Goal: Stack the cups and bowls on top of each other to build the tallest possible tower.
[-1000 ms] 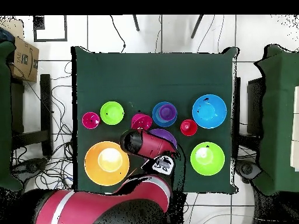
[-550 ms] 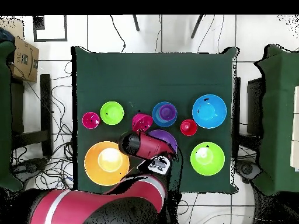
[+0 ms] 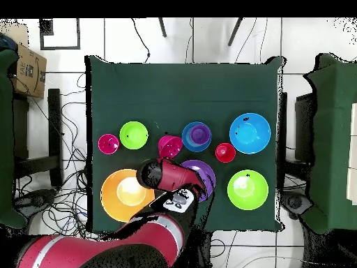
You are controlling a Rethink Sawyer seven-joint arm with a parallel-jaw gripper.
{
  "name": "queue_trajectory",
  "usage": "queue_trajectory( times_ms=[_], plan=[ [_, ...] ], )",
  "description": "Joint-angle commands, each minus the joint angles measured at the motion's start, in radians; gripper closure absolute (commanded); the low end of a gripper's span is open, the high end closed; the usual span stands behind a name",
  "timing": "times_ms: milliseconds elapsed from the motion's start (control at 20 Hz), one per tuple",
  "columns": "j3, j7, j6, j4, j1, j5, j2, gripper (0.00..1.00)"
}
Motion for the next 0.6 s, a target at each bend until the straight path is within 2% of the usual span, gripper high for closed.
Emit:
queue_trajectory(
  times_ms=[50, 250, 350, 400, 600],
  plan=[
    [0.065, 0.149, 0.090, -0.060, -0.015, 0.042, 0.020, 1.00],
    [0.058, 0.149, 0.140, -0.055, -0.005, 0.043, 0.004, 1.00],
    [0.028, 0.147, 0.222, -0.073, 0.012, 0.035, -0.004, 1.00],
    [-0.001, 0.147, 0.295, -0.094, 0.029, 0.026, -0.008, 1.00],
    [-0.041, 0.144, 0.399, -0.136, 0.046, 0.005, -0.008, 1.00]
  ],
)
